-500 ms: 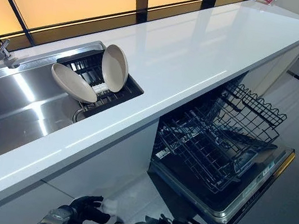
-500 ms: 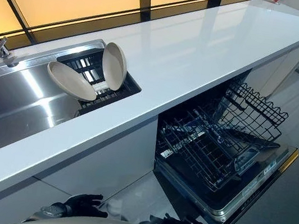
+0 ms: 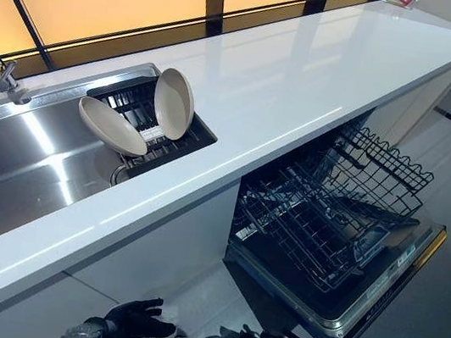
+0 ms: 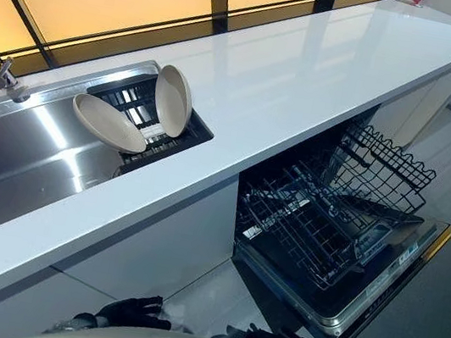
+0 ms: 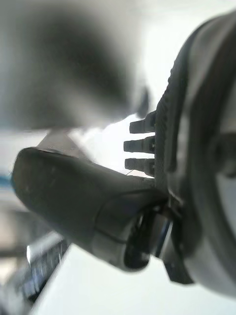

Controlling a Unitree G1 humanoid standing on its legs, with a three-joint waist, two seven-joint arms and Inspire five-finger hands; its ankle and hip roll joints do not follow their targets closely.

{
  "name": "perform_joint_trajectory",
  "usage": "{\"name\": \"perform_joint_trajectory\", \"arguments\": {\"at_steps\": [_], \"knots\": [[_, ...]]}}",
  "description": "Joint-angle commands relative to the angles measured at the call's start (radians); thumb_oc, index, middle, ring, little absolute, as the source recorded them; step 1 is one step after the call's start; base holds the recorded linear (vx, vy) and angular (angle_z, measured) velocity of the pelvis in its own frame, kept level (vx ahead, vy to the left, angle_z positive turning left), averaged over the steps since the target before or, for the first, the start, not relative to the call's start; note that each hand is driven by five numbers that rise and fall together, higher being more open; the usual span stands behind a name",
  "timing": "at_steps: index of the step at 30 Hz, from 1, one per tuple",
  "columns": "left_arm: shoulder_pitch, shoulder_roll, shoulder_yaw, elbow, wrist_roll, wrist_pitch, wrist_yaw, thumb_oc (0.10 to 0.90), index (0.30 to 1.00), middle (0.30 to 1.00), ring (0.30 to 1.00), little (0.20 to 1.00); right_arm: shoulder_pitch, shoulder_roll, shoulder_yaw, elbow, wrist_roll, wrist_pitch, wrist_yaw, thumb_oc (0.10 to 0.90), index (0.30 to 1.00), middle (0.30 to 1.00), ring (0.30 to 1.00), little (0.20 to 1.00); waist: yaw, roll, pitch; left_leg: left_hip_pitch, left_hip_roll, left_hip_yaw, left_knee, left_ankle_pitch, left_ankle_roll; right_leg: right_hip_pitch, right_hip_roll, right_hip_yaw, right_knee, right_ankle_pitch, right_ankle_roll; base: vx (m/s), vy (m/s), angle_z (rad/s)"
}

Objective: Pick up plates and place into dishwasher.

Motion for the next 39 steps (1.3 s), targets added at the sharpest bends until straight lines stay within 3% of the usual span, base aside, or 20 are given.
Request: {"name": "perform_joint_trajectory", "arguments": {"at_steps": [1, 6, 11, 16, 19, 21, 22, 23, 24, 26, 27, 29, 30, 31, 32, 33, 34, 36, 39], "knots": [[-0.064, -0.046, 0.055, -0.074, -0.233, 0.072, -0.201, 0.8, 0.9, 0.9, 0.9, 0.9, -0.059, -0.01, -0.04, 0.043, 0.021, -0.006, 0.019, 0.8, 0.9, 0.9, 0.9, 0.9, 0.024, 0.019, 0.022, -0.014, -0.064, -0.001, 0.008, -0.09, 0.017, 0.021, 0.059, 0.008, 0.076, -0.149, 0.021, 0.0, 0.0, 0.0], [-0.057, -0.059, 0.074, -0.176, -0.361, 0.165, -0.391, 0.8, 0.9, 0.9, 0.9, 0.9, -0.057, -0.01, -0.051, 0.039, 0.002, 0.0, 0.025, 0.8, 0.9, 0.9, 0.9, 0.9, 0.032, 0.013, 0.023, -0.013, -0.062, -0.004, 0.007, -0.092, 0.013, 0.02, 0.057, 0.005, 0.076, -0.145, 0.024, 0.0, 0.0, 0.0], [-0.062, -0.078, 0.073, -0.266, -0.337, 0.198, -0.636, 0.8, 0.9, 0.9, 0.9, 0.9, -0.06, -0.013, -0.061, 0.044, -0.017, -0.002, 0.038, 0.8, 0.9, 0.9, 0.9, 0.9, 0.037, 0.01, 0.027, -0.014, -0.06, -0.008, 0.007, -0.096, 0.012, 0.02, 0.056, 0.005, 0.074, -0.14, 0.028, 0.0, 0.0, 0.0], [-0.07, -0.096, 0.035, -0.397, -0.277, 0.094, -0.957, 0.8, 0.9, 0.9, 0.9, 0.9, -0.067, -0.016, -0.074, 0.067, -0.026, -0.014, 0.06, 0.8, 0.9, 0.9, 0.9, 0.9, 0.037, 0.008, 0.028, -0.012, -0.057, -0.007, 0.007, -0.103, 0.013, 0.018, 0.057, 0.015, 0.072, -0.136, 0.031, 0.0, 0.0, 0.0], [-0.085, -0.084, -0.01, -0.549, -0.312, 0.052, -1.038, 0.8, 0.9, 0.9, 0.9, 0.9, -0.063, -0.016, -0.075, 0.085, -0.034, -0.035, 0.073, 0.8, 0.9, 0.9, 0.9, 0.9, 0.032, 0.008, 0.029, -0.008, -0.055, -0.006, 0.007, -0.108, 0.014, 0.019, 0.059, 0.024, 0.071, -0.134, 0.034, 0.0, 0.0, 0.0], [-0.103, -0.07, -0.039, -0.663, -0.383, 0.058, -1.079, 0.8, 0.9, 0.9, 0.9, 0.9, -0.063, -0.017, -0.073, 0.096, -0.037, -0.047, 0.08, 0.8, 0.9, 0.9, 0.9, 0.9, 0.027, 0.009, 0.029, -0.007, -0.054, -0.006, 0.007, -0.11, 0.014, 0.018, 0.061, 0.031, 0.071, -0.133, 0.034, 0.0, 0.0, 0.0], [-0.118, -0.065, -0.046, -0.743, -0.429, 0.092, -1.061, 0.8, 0.9, 0.9, 0.9, 0.9, -0.062, -0.018, -0.072, 0.098, -0.035, -0.051, 0.081, 0.8, 0.9, 0.9, 0.9, 0.9, 0.025, 0.009, 0.029, -0.007, -0.053, -0.006, 0.007, -0.112, 0.015, 0.018, 0.062, 0.034, 0.071, -0.133, 0.035, 0.03, -0.006, -0.04], [-0.148, -0.057, -0.058, -0.905, -0.557, 0.171, -0.999, 0.8, 0.9, 0.9, 0.9, 0.9, -0.062, -0.017, -0.066, 0.102, -0.02, -0.053, 0.083, 0.8, 0.9, 0.9, 0.9, 0.9, 0.023, 0.009, 0.028, -0.005, -0.053, -0.005, 0.007, -0.114, 0.016, 0.019, 0.063, 0.04, 0.07, -0.134, 0.034, 0.02, -0.007, -0.04], [-0.157, -0.052, -0.06, -0.955, -0.598, 0.192, -0.962, 0.8, 0.9, 0.9, 0.9, 0.9, -0.062, -0.016, -0.064, 0.102, -0.014, -0.052, 0.084, 0.8, 0.9, 0.9, 0.9, 0.9, 0.022, 0.009, 0.028, -0.005, -0.053, -0.005, 0.007, -0.115, 0.016, 0.019, 0.064, 0.042, 0.07, -0.134, 0.034, 0.02, -0.008, -0.07], [-0.18, -0.054, -0.063, -1.068, -0.734, 0.231, -0.866, 0.8, 0.9, 0.9, 0.9, 0.9, -0.06, -0.013, -0.061, 0.1, 0.003, -0.05, 0.085, 0.8, 0.9, 0.9, 0.9, 0.9, 0.019, 0.008, 0.027, -0.003, -0.053, -0.006, 0.007, -0.118, 0.017, 0.02, 0.066, 0.047, 0.07, -0.136, 0.032, 0.02, -0.012, -0.05], [-0.2, -0.053, -0.064, -1.161, -0.86, 0.242, -0.748, 0.8, 0.9, 0.9, 0.9, 0.9, -0.06, -0.008, -0.054, 0.094, 0.02, -0.046, 0.081, 0.8, 0.9, 0.9, 0.9, 0.9, 0.017, 0.007, 0.026, 0.0, -0.053, -0.006, 0.007, -0.121, 0.019, 0.021, 0.068, 0.051, 0.071, -0.138, 0.03, 0.0, 0.0, 0.0], [-0.219, -0.057, -0.063, -1.221, -0.958, 0.223, -0.633, 0.8, 0.9, 0.9, 0.9, 0.9, -0.062, -0.004, -0.048, 0.088, 0.026, -0.04, 0.074, 0.8, 0.9, 0.9, 0.9, 0.9, 0.015, 0.005, 0.027, 0.002, -0.054, -0.007, 0.007, -0.124, 0.021, 0.023, 0.069, 0.054, 0.073, -0.141, 0.028, 0.0, 0.0, 0.0], [-0.236, -0.057, -0.064, -1.269, -1.031, 0.19, -0.541, 0.8, 0.9, 0.9, 0.9, 0.9, -0.064, 0.0, -0.04, 0.088, 0.035, -0.039, 0.068, 0.8, 0.9, 0.9, 0.9, 0.9, 0.015, 0.002, 0.028, 0.007, -0.056, -0.01, 0.007, -0.128, 0.024, 0.026, 0.07, 0.054, 0.074, -0.144, 0.026, 0.0, 0.0, 0.0], [-0.246, -0.054, -0.065, -1.326, -1.025, 0.083, -0.442, 0.8, 0.9, 0.9, 0.9, 0.9, -0.066, 0.006, -0.026, 0.083, 0.051, -0.034, 0.059, 0.8, 0.9, 0.9, 0.9, 0.9, 0.016, 0.0, 0.029, 0.01, -0.057, -0.011, 0.007, -0.129, 0.026, 0.029, 0.071, 0.053, 0.076, -0.147, 0.024, 0.0, 0.0, 0.0], [-0.253, -0.045, -0.06, -1.349, -1.013, 0.045, -0.409, 0.8, 0.9, 0.9, 0.9, 0.9, -0.066, 0.006, -0.021, 0.081, 0.056, -0.032, 0.056, 0.8, 0.9, 0.9, 0.9, 0.9, 0.017, 0.0, 0.029, 0.011, -0.057, -0.013, 0.007, -0.13, 0.026, 0.031, 0.071, 0.052, 0.076, -0.149, 0.023, 0.0, 0.0, 0.0], [-0.263, -0.015, -0.051, -1.377, -0.922, -0.086, -0.319, 0.8, 0.9, 0.9, 0.9, 0.9, -0.064, 0.007, -0.012, 0.077, 0.069, -0.031, 0.049, 0.8, 0.9, 0.9, 0.9, 0.9, 0.018, 0.002, 0.03, 0.011, -0.059, -0.016, 0.007, -0.128, 0.027, 0.032, 0.071, 0.05, 0.077, -0.151, 0.021, 0.0, 0.0, 0.0], [-0.264, -0.009, -0.048, -1.384, -0.895, -0.118, -0.294, 0.8, 0.9, 0.9, 0.9, 0.9, -0.062, 0.007, -0.011, 0.076, 0.071, -0.031, 0.048, 0.8, 0.9, 0.9, 0.9, 0.9, 0.018, 0.003, 0.031, 0.011, -0.059, -0.017, 0.007, -0.127, 0.027, 0.032, 0.071, 0.048, 0.077, -0.152, 0.02, 0.0, 0.0, 0.0], [-0.273, 0.062, -0.011, -1.417, -0.577, -0.333, -0.017, 0.8, 0.9, 0.9, 0.9, 0.9, -0.046, 0.006, 0.0, 0.066, 0.088, -0.037, 0.036, 0.8, 0.9, 0.9, 0.9, 0.9, 0.024, 0.01, 0.034, 0.012, -0.062, -0.027, 0.007, -0.125, 0.031, 0.038, 0.069, 0.037, 0.073, -0.155, 0.019, 0.0, 0.002, 0.05], [-0.28, 0.161, 0.096, -1.448, -0.278, -0.405, 0.268, 0.8, 0.9, 0.9, 0.9, 0.9, -0.017, 0.007, 0.002, 0.059, 0.107, -0.058, 0.03, 0.8, 0.9, 0.9, 0.9, 0.9, 0.038, 0.02, 0.027, 0.006, -0.07, -0.045, 0.007, -0.121, 0.038, 0.04, 0.067, 0.022, 0.068, -0.162, 0.017, -0.01, 0.013, 0.14]]}}
